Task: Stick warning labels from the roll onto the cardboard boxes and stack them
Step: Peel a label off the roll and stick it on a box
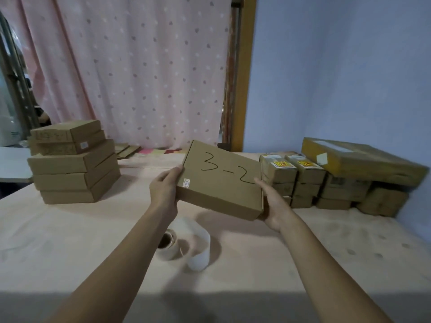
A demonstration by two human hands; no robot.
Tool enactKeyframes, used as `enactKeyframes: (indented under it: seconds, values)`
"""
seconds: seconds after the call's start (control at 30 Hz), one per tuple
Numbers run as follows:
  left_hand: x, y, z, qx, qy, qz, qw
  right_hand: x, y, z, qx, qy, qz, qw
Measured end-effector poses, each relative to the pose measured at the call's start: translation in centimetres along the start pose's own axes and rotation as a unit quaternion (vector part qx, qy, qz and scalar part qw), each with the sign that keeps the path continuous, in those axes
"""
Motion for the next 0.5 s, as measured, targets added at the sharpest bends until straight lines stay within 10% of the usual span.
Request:
enactKeyframes:
  seconds: [0.13,0.27,0.5]
  values:
    - [-0.2,-1.0,0.5,-0.036,0.197,0.029,0.979,2.8,-0.4,-1.0,0.014,0.018,-0.084,0.996]
    - [2.8,-2.0,-1.3,-0.106,0.496,0.074,0.858,4.5,0.3,-2.9,0.000,0.072,-0.118,0.990]
    - [5.3,-4.8,1.2,-0.086,0.685,0.294,0.661,2.2,1.1,-4.5,-0.023,0.068,-0.115,0.991]
Point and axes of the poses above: each hand's wrist, its own y-axis towards the middle knuckle, its own x-axis out of the back of the hand, z = x × y, the point moved 7 cm from there along y, towards the middle knuckle, and after that the axes turned 2 degrees about z, right-handed, at the moved point
